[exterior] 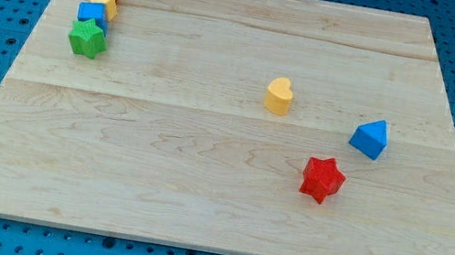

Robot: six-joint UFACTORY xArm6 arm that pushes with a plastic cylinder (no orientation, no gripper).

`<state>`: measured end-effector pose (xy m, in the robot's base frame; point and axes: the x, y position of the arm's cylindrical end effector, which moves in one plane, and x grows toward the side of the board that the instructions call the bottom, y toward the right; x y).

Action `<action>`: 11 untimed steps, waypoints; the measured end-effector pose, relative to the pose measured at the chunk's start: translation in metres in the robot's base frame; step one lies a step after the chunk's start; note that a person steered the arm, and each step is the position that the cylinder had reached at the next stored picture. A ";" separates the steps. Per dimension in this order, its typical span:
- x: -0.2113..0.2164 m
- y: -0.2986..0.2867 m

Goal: Push the yellow heart closer to the green star

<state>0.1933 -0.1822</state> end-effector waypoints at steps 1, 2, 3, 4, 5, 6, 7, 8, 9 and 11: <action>-0.002 0.008; -0.002 -0.012; 0.005 0.001; 0.017 0.017; 0.051 0.083; 0.086 0.173; 0.110 0.248; 0.151 0.305; 0.179 0.325; 0.214 0.305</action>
<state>0.4076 0.1225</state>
